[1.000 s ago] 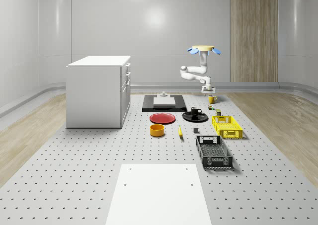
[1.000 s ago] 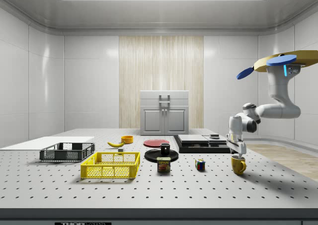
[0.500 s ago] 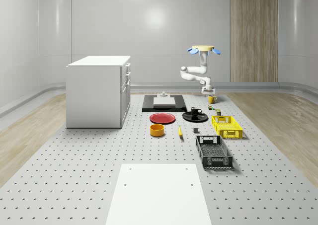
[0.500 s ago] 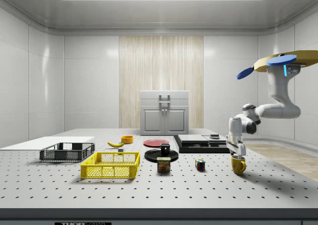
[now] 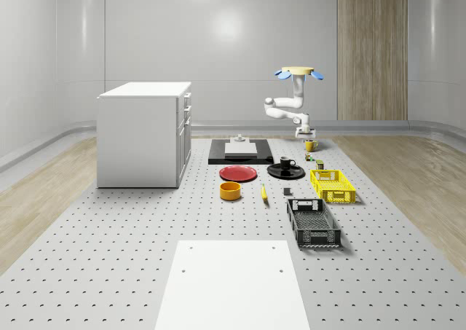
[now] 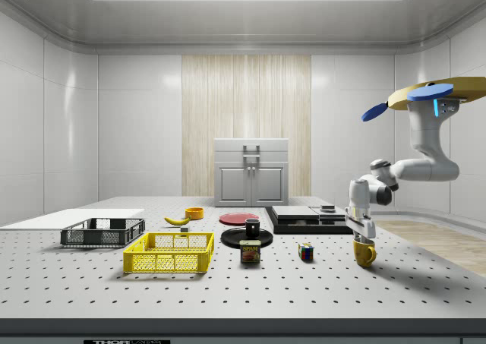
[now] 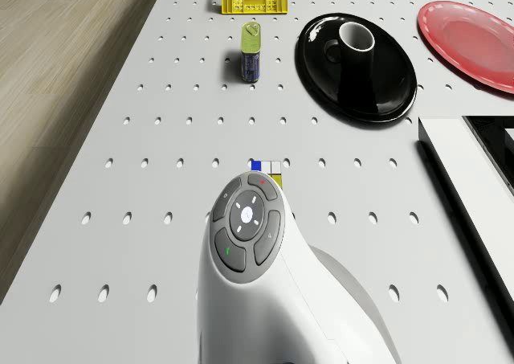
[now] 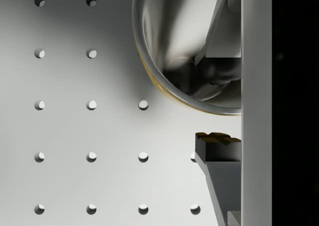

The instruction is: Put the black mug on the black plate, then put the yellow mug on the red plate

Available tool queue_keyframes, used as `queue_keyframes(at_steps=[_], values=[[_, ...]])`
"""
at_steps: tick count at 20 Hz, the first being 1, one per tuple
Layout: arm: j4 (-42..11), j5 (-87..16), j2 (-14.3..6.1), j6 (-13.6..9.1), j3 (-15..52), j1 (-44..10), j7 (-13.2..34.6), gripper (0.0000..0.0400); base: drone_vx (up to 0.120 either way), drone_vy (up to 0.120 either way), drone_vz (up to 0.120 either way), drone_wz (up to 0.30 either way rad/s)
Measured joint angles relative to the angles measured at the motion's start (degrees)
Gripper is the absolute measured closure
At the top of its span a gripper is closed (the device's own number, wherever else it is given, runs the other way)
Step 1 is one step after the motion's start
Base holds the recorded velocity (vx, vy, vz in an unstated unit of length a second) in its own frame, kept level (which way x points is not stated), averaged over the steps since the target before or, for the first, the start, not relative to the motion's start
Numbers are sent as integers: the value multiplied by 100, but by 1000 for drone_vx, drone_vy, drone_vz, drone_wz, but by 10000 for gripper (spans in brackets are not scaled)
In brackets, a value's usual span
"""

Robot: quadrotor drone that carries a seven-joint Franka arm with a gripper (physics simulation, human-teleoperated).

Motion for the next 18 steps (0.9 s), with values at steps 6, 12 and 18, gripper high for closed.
queue_keyframes(at_steps=[6,12,18], values=[[-13,14,27,-40,26,19,-10,285,0,0,0,0],[-138,305,30,-197,346,95,-13,289,0,0,87,0],[-196,474,27,-273,528,127,-11,290,0,0,120,0]])
